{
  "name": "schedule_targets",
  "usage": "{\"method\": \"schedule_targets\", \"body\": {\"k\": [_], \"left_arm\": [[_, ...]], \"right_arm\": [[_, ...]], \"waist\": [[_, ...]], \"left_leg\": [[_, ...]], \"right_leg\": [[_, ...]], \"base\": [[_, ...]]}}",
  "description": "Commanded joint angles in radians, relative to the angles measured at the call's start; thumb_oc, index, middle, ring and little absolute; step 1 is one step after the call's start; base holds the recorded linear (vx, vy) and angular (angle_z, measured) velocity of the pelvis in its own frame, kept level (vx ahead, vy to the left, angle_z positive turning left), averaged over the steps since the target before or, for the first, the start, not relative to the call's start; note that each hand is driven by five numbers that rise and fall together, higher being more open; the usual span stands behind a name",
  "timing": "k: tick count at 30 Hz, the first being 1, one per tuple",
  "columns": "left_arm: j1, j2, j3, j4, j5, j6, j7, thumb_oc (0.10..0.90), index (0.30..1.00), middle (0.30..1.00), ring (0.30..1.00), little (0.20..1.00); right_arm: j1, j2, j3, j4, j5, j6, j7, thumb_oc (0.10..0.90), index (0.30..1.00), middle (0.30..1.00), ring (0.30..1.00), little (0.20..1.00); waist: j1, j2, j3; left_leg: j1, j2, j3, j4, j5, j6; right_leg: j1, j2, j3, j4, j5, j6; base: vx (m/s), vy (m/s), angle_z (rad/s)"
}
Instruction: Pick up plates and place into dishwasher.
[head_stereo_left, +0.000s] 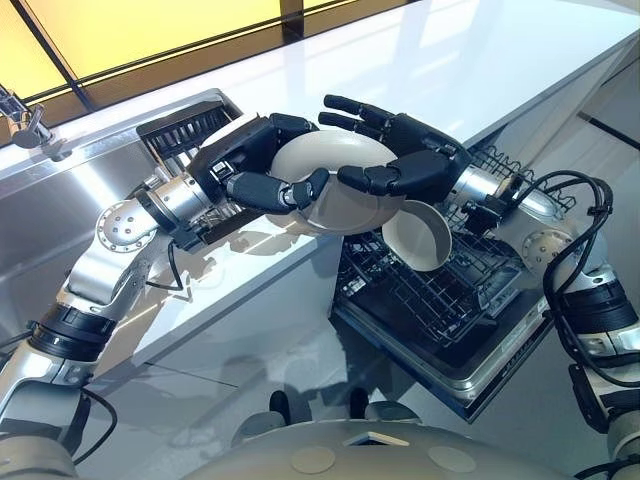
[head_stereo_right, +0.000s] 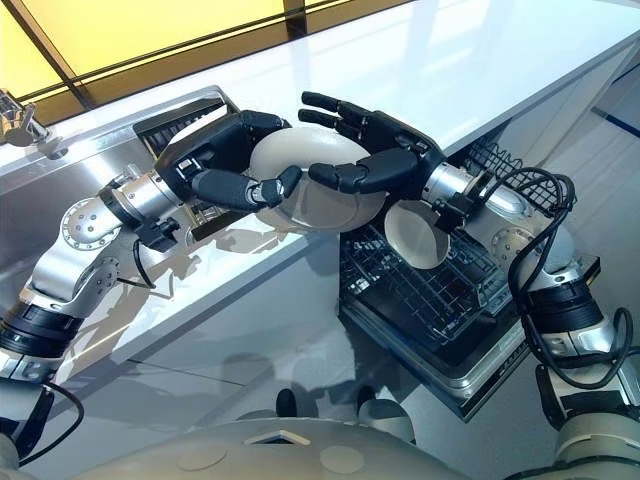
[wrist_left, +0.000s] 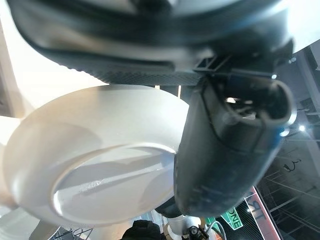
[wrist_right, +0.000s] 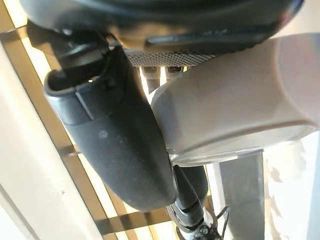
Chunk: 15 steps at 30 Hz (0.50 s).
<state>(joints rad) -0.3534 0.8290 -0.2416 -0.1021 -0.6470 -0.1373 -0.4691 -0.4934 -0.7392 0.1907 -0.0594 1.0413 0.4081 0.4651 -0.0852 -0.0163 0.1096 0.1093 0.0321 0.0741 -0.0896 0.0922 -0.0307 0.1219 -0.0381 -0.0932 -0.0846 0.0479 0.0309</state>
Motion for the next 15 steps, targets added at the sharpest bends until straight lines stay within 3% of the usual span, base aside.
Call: {"method": "schedule_targets", "body": {"k": [1, 5, 7, 8, 10, 15], "left_arm": [[-0.097, -0.037, 0.06, -0.014, -0.047, -0.136, 0.044, 0.1, 0.3, 0.3, 0.3, 0.2], [-0.101, -0.021, 0.062, 0.006, -0.044, -0.14, 0.052, 0.1, 0.3, 0.3, 0.3, 0.2], [-0.103, -0.014, 0.061, 0.006, -0.048, -0.139, 0.058, 0.1, 0.3, 0.3, 0.3, 0.2], [-0.106, -0.008, 0.062, 0.008, -0.053, -0.138, 0.059, 0.1, 0.3, 0.3, 0.3, 0.2], [-0.11, -0.001, 0.052, 0.005, -0.055, -0.139, 0.072, 0.1, 0.3, 0.3, 0.3, 0.2], [-0.125, 0.014, 0.03, 0.013, -0.067, -0.149, 0.087, 0.1, 0.3, 0.3, 0.3, 0.2]], "right_arm": [[-0.054, 0.056, -0.033, -0.061, 0.098, 0.007, 0.05, 0.8, 0.9, 0.9, 0.9, 0.9], [-0.017, 0.019, -0.034, -0.065, 0.024, 0.075, 0.127, 0.8, 0.9, 0.9, 0.9, 0.9], [-0.01, 0.004, -0.029, -0.067, 0.002, 0.093, 0.141, 0.685, 0.801, 0.801, 0.801, 0.785], [0.001, -0.018, -0.021, -0.07, -0.033, 0.104, 0.163, 0.435, 0.587, 0.587, 0.587, 0.535], [0.013, -0.036, -0.003, -0.07, -0.065, 0.105, 0.18, 0.1, 0.3, 0.3, 0.3, 0.2], [0.009, -0.066, 0.029, -0.056, -0.13, 0.075, 0.193, 0.1, 0.3, 0.3, 0.3, 0.2]], "waist": [[0.009, -0.002, -0.077], [0.0, -0.007, -0.08], [-0.003, -0.008, -0.08], [-0.008, -0.009, -0.08], [-0.012, -0.01, -0.081], [-0.017, -0.012, -0.076]], "left_leg": [[0.002, -0.054, 0.04, 0.007, -0.098, 0.051], [-0.003, -0.052, 0.045, 0.006, -0.095, 0.048], [-0.003, -0.051, 0.044, 0.006, -0.093, 0.046], [-0.004, -0.051, 0.043, 0.006, -0.09, 0.046], [-0.006, -0.051, 0.039, 0.005, -0.087, 0.045], [-0.007, -0.049, 0.031, 0.004, -0.08, 0.043]], "right_leg": [[-0.076, 0.043, -0.019, 0.139, -0.086, 0.058], [-0.076, 0.045, -0.018, 0.131, -0.082, 0.057], [-0.076, 0.047, -0.015, 0.13, -0.081, 0.056], [-0.075, 0.048, -0.01, 0.129, -0.08, 0.055], [-0.074, 0.051, -0.007, 0.127, -0.079, 0.053], [-0.069, 0.056, -0.006, 0.122, -0.079, 0.047]], "base": [[-0.01, -0.035, -0.02], [-0.02, -0.039, -0.06], [-0.01, -0.032, -0.05], [-0.01, -0.031, -0.04], [-0.01, -0.021, -0.02], [-0.01, -0.012, 0.0]]}}
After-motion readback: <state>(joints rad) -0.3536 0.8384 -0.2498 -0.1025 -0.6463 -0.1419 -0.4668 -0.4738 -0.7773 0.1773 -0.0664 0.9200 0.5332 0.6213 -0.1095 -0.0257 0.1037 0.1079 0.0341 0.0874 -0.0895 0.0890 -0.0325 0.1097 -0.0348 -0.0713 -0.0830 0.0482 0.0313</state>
